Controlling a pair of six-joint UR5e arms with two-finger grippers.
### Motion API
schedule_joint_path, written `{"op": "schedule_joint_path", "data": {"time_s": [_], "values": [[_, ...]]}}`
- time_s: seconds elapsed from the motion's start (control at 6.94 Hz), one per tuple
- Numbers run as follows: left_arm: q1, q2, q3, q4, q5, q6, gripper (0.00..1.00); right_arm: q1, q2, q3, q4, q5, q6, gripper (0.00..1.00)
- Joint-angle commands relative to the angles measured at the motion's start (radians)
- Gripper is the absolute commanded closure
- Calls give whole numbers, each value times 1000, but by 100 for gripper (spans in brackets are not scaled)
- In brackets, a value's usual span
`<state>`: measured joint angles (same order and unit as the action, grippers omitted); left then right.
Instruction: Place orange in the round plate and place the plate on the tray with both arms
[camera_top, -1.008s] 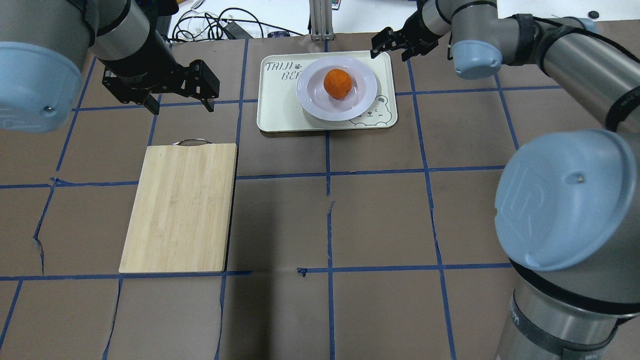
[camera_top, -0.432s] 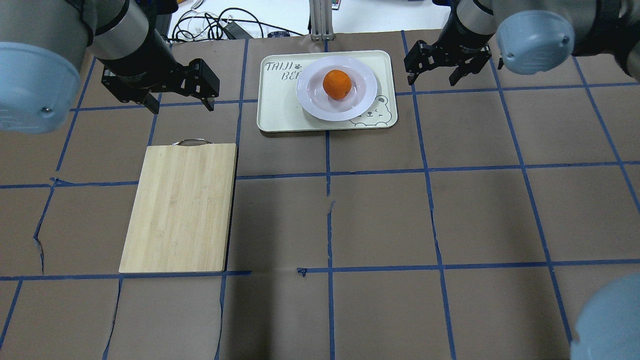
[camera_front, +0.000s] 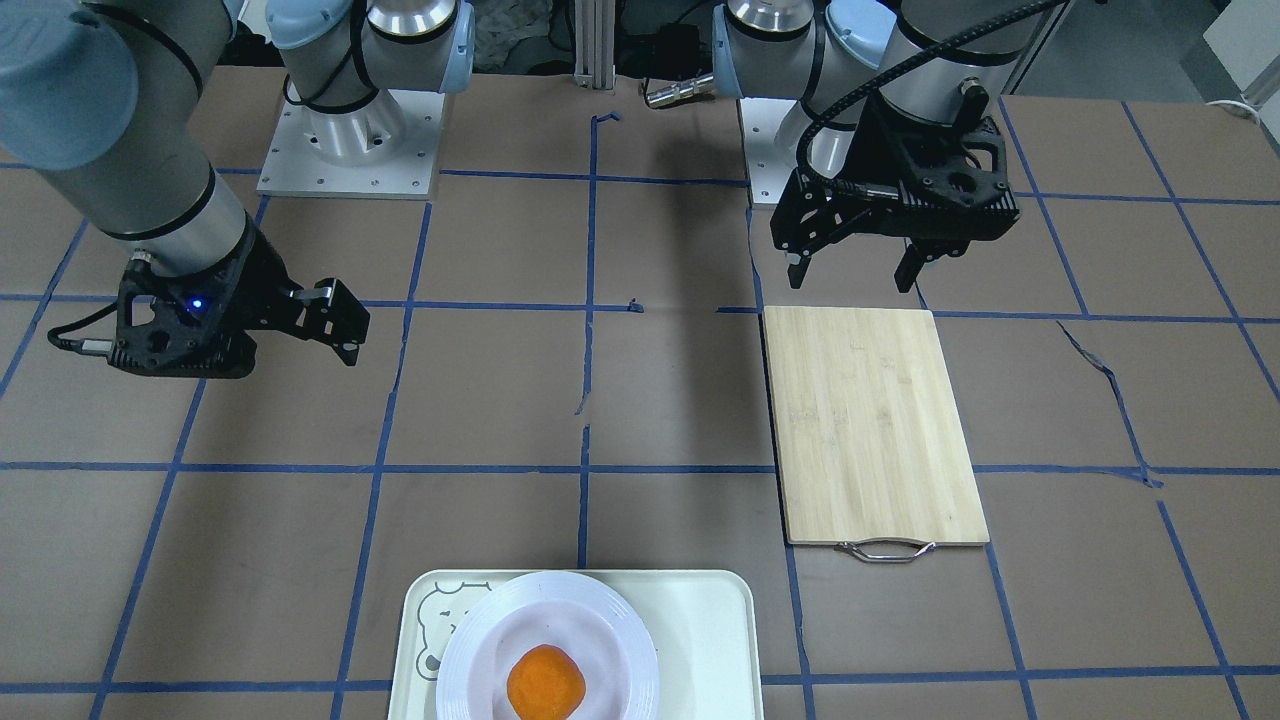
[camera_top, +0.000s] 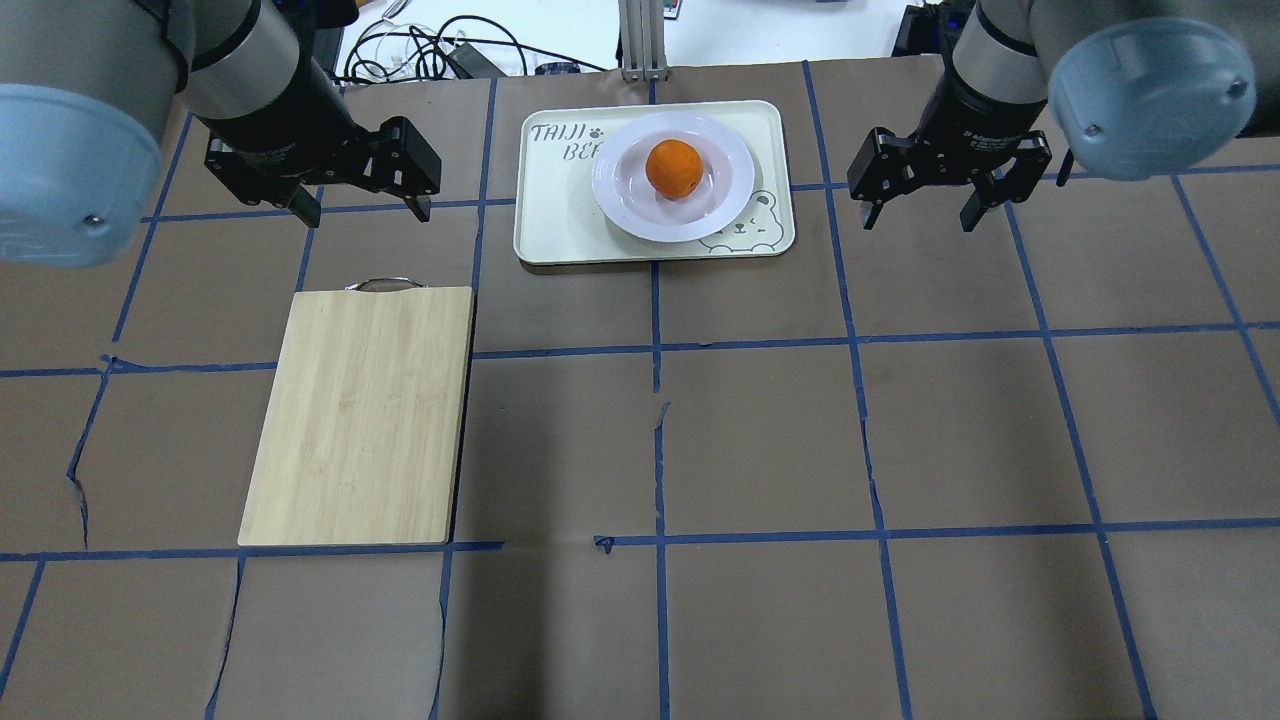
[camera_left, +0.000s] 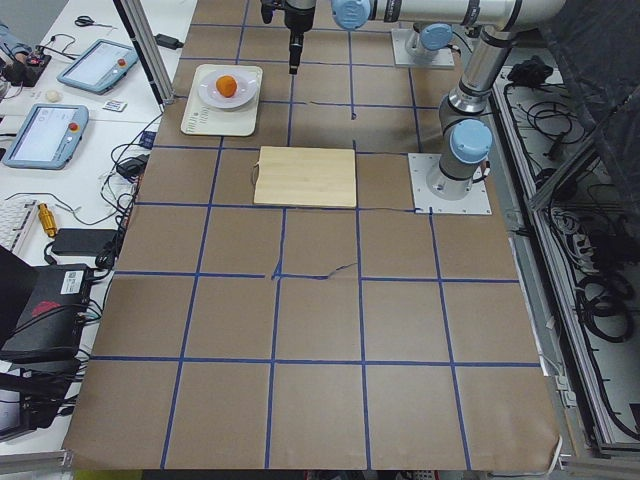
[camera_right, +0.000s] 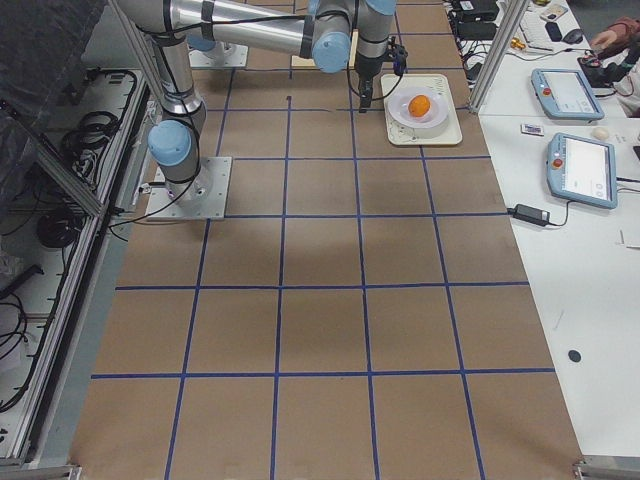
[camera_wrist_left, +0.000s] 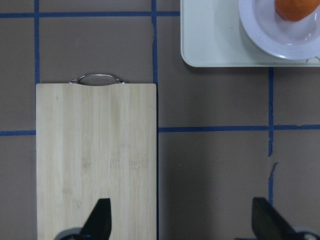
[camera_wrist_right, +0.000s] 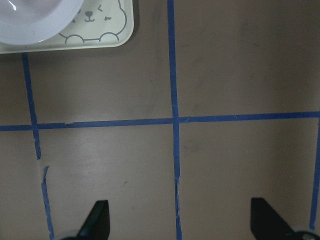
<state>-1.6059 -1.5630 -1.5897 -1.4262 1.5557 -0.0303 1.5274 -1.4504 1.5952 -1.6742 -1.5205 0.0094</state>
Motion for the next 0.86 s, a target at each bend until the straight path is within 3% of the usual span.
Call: {"op": "schedule_joint_path", "data": {"time_s": [0.0,0.72], "values": [[-2,-3,4,0,-2,0,0,4,-70,0,149,-18,26,0],[-8,0,5,4,0,0,0,4,-82,-6,153,-13,23,0]]}}
